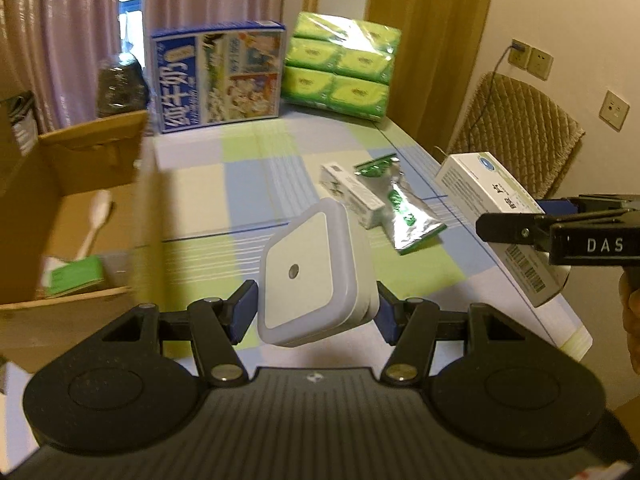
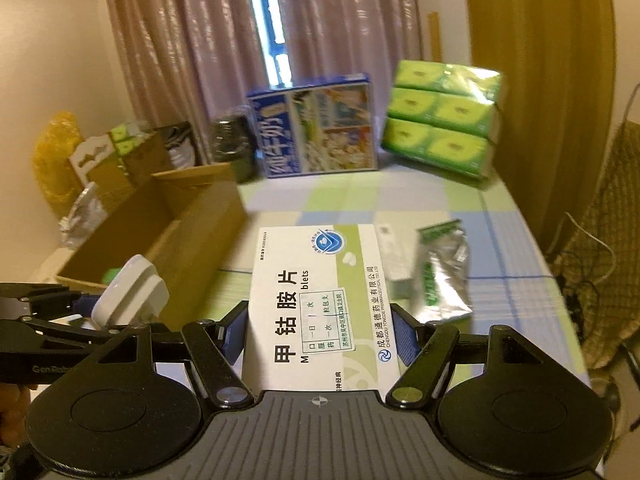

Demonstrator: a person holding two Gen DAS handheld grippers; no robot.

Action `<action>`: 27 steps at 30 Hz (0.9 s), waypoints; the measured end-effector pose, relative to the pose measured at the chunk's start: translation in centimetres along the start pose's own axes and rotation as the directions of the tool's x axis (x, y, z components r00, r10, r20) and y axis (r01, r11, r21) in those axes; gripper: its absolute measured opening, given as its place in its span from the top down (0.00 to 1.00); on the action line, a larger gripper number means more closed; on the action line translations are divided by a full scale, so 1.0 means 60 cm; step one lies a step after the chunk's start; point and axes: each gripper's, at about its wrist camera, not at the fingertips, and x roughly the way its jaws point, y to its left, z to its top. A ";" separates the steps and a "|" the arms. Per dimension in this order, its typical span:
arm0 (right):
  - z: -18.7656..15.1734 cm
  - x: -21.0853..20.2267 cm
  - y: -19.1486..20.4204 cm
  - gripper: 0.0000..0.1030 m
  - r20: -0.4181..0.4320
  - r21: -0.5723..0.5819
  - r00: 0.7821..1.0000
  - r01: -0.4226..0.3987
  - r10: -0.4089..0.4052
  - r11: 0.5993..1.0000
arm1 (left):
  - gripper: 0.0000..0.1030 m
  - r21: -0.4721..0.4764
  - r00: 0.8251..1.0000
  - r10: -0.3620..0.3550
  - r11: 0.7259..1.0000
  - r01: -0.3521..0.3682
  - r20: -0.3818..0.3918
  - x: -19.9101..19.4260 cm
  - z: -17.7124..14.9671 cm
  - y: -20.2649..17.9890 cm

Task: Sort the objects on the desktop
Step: 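Carry the night light with the left tool while the right tool carries the medicine box to the cardboard box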

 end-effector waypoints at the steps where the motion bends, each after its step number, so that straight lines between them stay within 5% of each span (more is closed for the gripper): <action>1: 0.002 0.001 0.014 0.34 0.000 -0.006 1.000 -0.011 0.011 1.000 | 0.46 0.001 1.000 0.008 1.000 -0.008 0.003 -0.010 0.000 0.007; 17: 0.069 0.077 0.235 0.34 -0.016 -0.102 0.988 -0.152 0.151 0.983 | 0.46 -0.050 0.978 0.206 0.978 -0.204 0.034 -0.148 -0.007 0.206; 27: 0.111 0.202 0.324 0.34 -0.068 -0.116 0.982 -0.185 0.178 0.976 | 0.46 -0.060 0.972 0.236 0.970 -0.234 0.026 -0.135 0.035 0.328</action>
